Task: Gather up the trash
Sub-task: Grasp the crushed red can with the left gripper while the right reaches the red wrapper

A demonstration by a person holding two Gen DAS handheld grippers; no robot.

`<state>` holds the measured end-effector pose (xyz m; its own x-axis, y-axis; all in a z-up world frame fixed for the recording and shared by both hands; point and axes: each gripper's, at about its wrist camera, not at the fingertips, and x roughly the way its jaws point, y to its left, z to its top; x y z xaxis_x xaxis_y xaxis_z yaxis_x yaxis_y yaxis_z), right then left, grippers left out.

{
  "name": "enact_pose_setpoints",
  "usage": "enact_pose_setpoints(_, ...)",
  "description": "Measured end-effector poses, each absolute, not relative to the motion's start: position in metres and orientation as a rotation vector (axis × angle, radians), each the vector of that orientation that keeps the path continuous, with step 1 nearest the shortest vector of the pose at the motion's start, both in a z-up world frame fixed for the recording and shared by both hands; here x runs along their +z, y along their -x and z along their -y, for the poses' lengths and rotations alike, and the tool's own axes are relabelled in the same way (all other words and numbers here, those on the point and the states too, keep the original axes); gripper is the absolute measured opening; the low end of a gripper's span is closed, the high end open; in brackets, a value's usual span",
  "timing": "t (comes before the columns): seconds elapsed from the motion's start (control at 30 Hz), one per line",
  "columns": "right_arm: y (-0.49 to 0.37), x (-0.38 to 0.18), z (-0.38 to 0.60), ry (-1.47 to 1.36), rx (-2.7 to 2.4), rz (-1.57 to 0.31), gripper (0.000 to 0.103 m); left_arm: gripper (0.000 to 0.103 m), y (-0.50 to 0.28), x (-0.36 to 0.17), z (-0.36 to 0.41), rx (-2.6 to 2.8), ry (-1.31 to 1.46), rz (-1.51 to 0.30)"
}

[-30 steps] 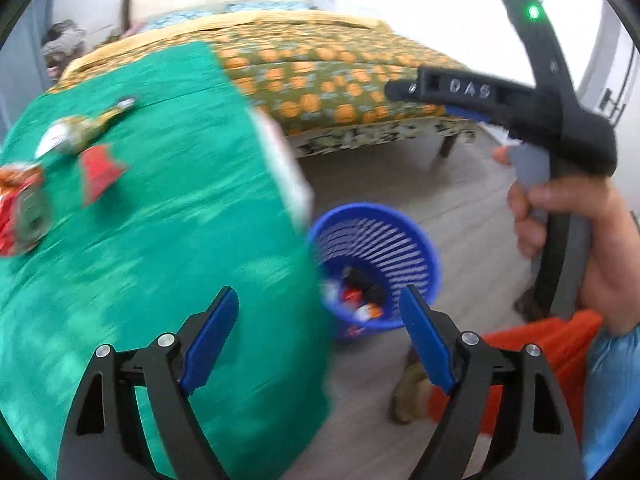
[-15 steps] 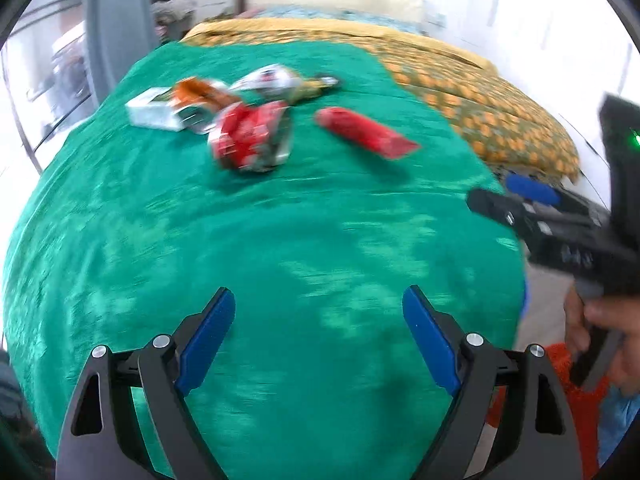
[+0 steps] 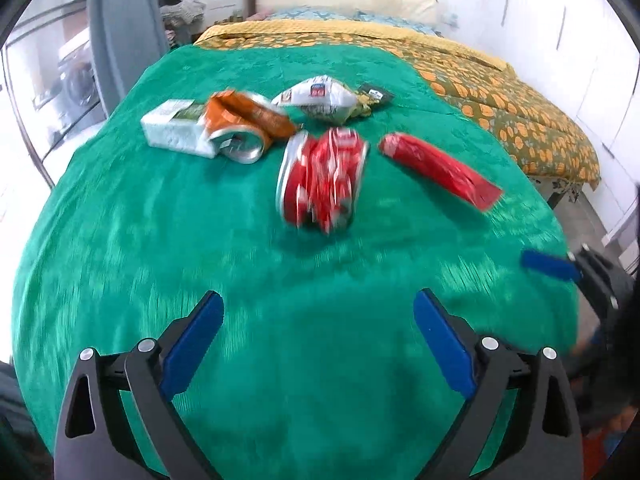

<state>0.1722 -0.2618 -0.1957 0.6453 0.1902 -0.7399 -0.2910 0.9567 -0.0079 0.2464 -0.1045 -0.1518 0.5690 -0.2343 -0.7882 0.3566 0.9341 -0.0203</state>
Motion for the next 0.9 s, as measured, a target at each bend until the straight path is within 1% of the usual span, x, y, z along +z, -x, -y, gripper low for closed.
enact_pose_setpoints(0.23,-0.172,-0.198,0.261,0.134,0.271,-0.807,0.091,0.095,-0.302,-0.151,0.127,-0.369,-0.191,-0.889)
enact_pose_setpoints(0.37,-0.172,-0.198,0.261,0.129,0.271,-0.808,0.091,0.094,-0.317,-0.153,0.133,-0.366,-0.209,-0.887)
enact_pose_setpoints(0.43,-0.172,-0.198,0.261,0.130,0.270,-0.807,0.091,0.087,-0.322,-0.155,0.134,-0.365,-0.204,-0.894)
enact_pose_setpoints(0.53,-0.172,-0.198,0.261,0.130,0.270,-0.807,0.091,0.073,-0.328,-0.158,0.134,-0.367,-0.198,-0.909)
enact_pose_setpoints(0.57,-0.172,-0.198,0.261,0.130,0.270,-0.807,0.091,0.063,-0.329,-0.159,0.133,-0.369,-0.196,-0.912)
enact_pose_setpoints(0.6,-0.172,-0.198,0.261,0.131,0.270,-0.807,0.091,0.055,-0.330,-0.160,0.133,-0.378,-0.191,-0.918)
enact_pose_setpoints(0.73,-0.172,-0.198,0.263,0.127,0.270,-0.807,0.091,0.053,-0.322,-0.154,0.126,-0.354,-0.171,-0.899)
enact_pose_setpoints(0.9,-0.171,-0.198,0.264,0.123,0.271,-0.808,0.091,0.053,-0.287,-0.135,0.090,-0.306,-0.117,-0.892)
